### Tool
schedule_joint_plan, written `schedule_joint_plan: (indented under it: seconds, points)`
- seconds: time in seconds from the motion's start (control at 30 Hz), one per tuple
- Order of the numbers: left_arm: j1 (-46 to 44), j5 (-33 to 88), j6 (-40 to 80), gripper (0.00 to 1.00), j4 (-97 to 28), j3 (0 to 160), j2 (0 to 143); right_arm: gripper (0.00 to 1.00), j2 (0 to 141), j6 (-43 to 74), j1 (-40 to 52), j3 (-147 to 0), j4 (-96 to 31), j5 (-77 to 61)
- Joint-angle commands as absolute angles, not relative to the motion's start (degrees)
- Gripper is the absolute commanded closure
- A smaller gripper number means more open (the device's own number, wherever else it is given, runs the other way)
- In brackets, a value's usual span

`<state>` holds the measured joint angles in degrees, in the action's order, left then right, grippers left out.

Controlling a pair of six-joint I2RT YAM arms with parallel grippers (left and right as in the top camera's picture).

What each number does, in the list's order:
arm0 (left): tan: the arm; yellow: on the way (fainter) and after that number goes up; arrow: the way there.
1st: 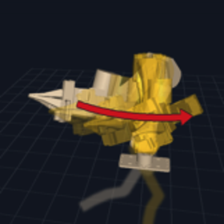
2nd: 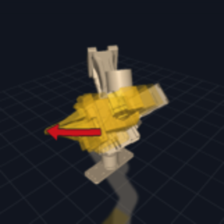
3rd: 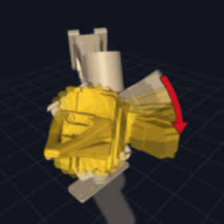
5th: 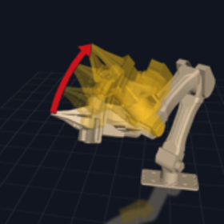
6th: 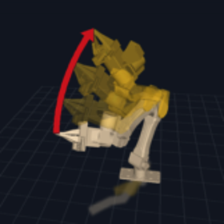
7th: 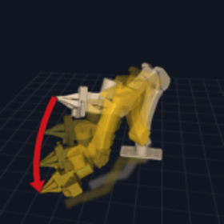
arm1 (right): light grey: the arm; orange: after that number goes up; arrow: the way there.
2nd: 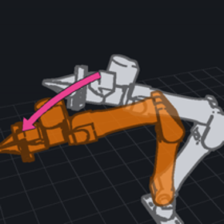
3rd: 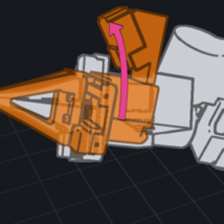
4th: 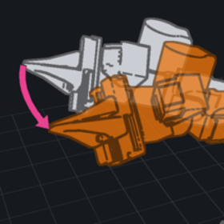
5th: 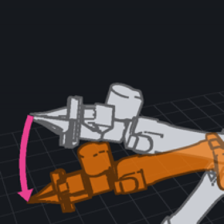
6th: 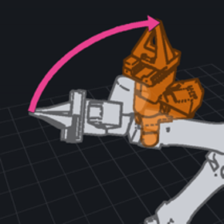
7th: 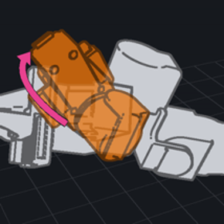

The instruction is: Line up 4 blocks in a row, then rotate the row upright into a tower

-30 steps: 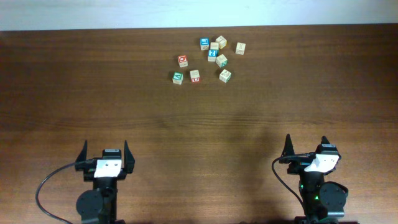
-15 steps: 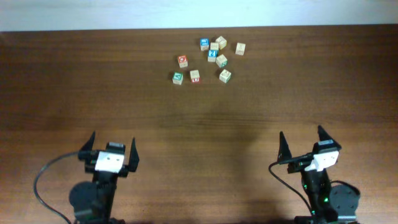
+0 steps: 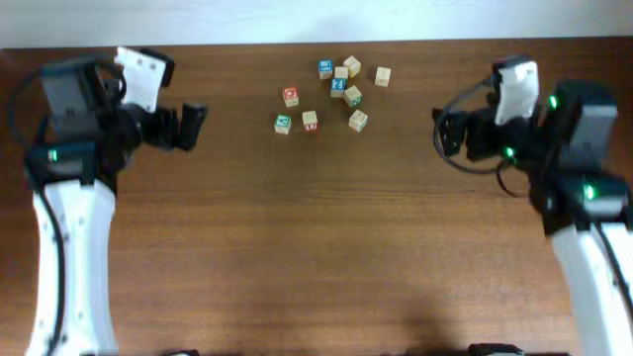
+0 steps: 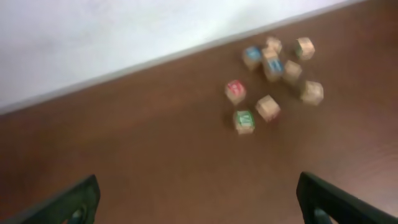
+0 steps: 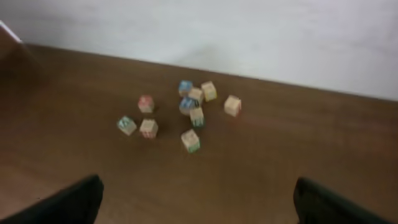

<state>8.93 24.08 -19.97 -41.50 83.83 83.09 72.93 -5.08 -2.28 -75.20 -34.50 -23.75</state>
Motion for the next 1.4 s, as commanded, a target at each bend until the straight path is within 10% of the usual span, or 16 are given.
schedule_joint_plan:
  seconds: [0.0,0.17,0.5,0.93,1.37]
  points:
    - [9.2,30.1,-20.3,0.01,-49.8,100.3,94.6,0.02,84.6,-11.2,-2.7,-90.0,-44.3,-29.6]
    - [9.1,31.2,-20.3,0.01,-56.8,110.6,104.3,0.02,99.1,-14.6,-2.6,-106.7,-59.9,-29.6]
    - [7.6,24.8,-20.2,0.01,-64.0,110.6,110.3,0.05,104.2,0.2,3.4,-106.7,-52.0,-19.6]
    - [7.5,19.4,-16.6,0.01,-66.5,110.5,110.5,0.43,130.3,45.5,20.2,-106.7,-36.4,10.4]
    - [7.5,13.5,-12.9,0.00,-66.2,110.5,110.7,0.64,135.1,45.2,20.3,-106.7,-35.4,7.3]
